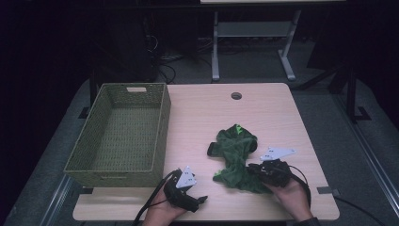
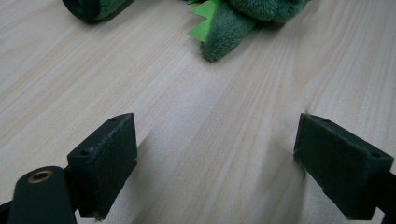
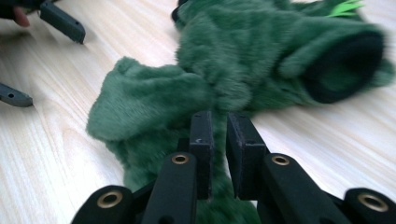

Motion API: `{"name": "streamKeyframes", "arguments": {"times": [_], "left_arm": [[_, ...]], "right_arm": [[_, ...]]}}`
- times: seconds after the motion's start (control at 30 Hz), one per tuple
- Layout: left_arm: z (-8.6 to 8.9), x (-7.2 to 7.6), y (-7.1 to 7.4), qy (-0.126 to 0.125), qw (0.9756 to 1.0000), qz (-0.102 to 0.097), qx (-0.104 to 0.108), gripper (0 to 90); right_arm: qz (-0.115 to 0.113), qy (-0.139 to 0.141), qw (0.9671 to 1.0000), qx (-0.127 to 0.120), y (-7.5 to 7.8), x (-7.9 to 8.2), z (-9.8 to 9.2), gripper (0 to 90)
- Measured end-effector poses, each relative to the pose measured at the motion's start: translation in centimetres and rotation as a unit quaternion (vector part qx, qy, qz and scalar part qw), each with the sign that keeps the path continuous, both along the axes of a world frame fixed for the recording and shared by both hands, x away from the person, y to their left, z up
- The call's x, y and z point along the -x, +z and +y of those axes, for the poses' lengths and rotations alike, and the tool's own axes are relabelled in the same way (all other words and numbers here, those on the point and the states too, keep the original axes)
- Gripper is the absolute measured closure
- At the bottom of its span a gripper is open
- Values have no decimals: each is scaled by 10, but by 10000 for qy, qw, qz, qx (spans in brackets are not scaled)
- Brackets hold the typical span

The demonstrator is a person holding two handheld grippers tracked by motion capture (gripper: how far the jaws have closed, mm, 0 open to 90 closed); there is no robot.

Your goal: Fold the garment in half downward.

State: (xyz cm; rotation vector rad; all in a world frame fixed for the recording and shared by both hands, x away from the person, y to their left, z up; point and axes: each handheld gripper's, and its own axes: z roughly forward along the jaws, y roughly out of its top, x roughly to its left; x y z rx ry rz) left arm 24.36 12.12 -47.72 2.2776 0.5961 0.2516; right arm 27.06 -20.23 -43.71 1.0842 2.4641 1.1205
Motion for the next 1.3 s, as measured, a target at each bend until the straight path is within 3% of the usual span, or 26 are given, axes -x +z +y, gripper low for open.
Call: {"name": "streamKeyframes", "arguments": {"times": [0.17,0.43,0.7,0.87,1.0,1.3], "left_arm": [[0,0,0,9,10000,0,11,125],[0,-1,0,2,10000,-8,1,126],[0,-3,0,85,10000,3,6,128],[-1,-6,0,14,10000,3,5,123],[-1,-7,0,-16,10000,5,-8,122],[-1,-6,0,32,10000,2,-8,123]], "right_arm": [[-40,-52,10000,-74,1,5,-21,751],[-106,-363,9993,-76,-4,30,-63,724],[59,-441,9990,-90,-18,57,-89,705],[236,-424,9988,-16,-26,66,-94,686],[325,-312,9989,-91,-30,72,-94,680],[418,23,9990,-174,-32,69,-79,611]]}}
